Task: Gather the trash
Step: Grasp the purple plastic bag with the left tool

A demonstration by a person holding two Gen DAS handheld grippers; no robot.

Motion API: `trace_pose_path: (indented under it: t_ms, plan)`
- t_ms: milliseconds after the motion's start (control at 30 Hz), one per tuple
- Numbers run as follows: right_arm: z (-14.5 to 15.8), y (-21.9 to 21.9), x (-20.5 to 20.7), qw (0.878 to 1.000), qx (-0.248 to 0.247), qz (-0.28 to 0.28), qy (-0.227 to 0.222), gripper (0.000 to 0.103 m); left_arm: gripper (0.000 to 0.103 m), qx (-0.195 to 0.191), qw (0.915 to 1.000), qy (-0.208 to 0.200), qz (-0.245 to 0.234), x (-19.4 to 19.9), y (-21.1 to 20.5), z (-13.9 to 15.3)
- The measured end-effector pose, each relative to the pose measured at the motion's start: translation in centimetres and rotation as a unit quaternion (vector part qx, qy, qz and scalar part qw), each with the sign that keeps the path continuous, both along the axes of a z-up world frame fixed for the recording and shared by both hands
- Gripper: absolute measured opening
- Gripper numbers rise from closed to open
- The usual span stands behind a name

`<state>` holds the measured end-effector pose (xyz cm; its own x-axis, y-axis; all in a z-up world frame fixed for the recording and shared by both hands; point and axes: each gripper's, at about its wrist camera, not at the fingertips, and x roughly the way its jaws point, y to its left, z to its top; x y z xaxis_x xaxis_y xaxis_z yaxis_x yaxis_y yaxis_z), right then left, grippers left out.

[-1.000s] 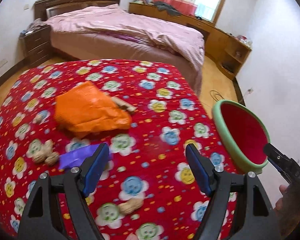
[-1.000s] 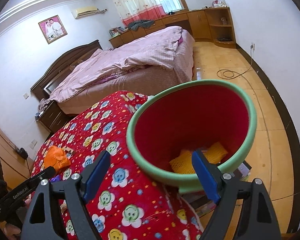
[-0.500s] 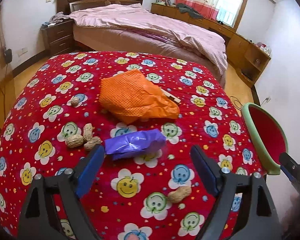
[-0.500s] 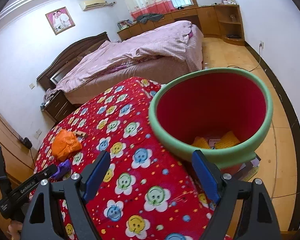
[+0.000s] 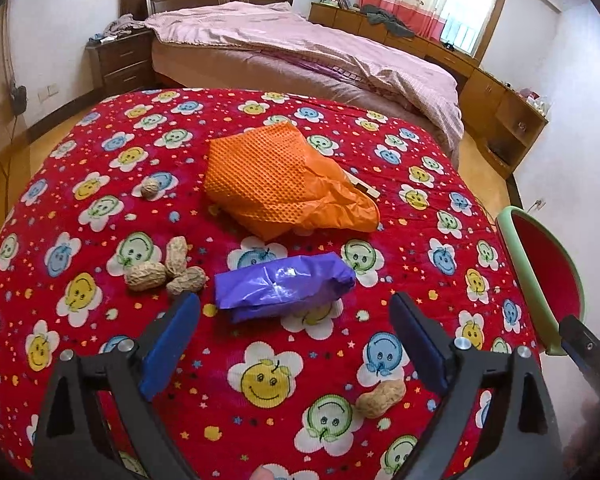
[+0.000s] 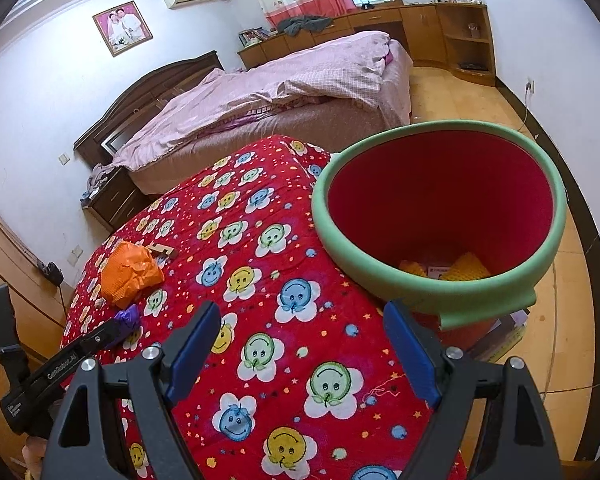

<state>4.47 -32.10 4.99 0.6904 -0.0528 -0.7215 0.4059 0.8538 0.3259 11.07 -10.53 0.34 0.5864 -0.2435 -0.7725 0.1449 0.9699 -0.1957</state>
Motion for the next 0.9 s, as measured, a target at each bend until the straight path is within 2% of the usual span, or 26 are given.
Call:
trace_pose_path:
  t_ms: [367, 500, 667, 733, 800, 900]
  plan:
    - [-1.0, 0.0, 0.4, 1.0, 0.012, 0.005, 0.007, 0.085, 0.094, 0.009, 1.0, -0.003, 0.004, 1.2, -1.1, -0.9]
    - [-1.1, -0.1, 0.5, 1.0, 0.014, 0.006, 0.007, 0.085, 0.094, 0.031, 0.9992, -0.016, 0.019, 1.8, -0.8, -1.0]
    - [-1.6, 0.1, 0.8, 1.0, 0.019, 0.01, 0.011, 0.085, 0.094, 0.023, 0.9997, 0.006, 0.006, 2.7, -0.9, -1.7]
    - [-1.7, 0.2, 0.9, 1.0, 0.02, 0.012, 0.013, 0.085, 0.084, 0.021, 0.9996, 0.018, 0.011, 2.7, -0.9, -2.1]
    - [-1.7, 0.3, 0.9, 1.0, 0.019, 0.013, 0.014, 0.085, 0.078, 0.039, 0.9992, 0.005, 0.008, 2.3, -1.2, -1.9]
    - [-1.6, 0.5, 1.0, 1.0, 0.018, 0.014, 0.015, 0.085, 0.073, 0.028, 0.9995, 0.004, -0.009, 2.0, -1.2, -1.7]
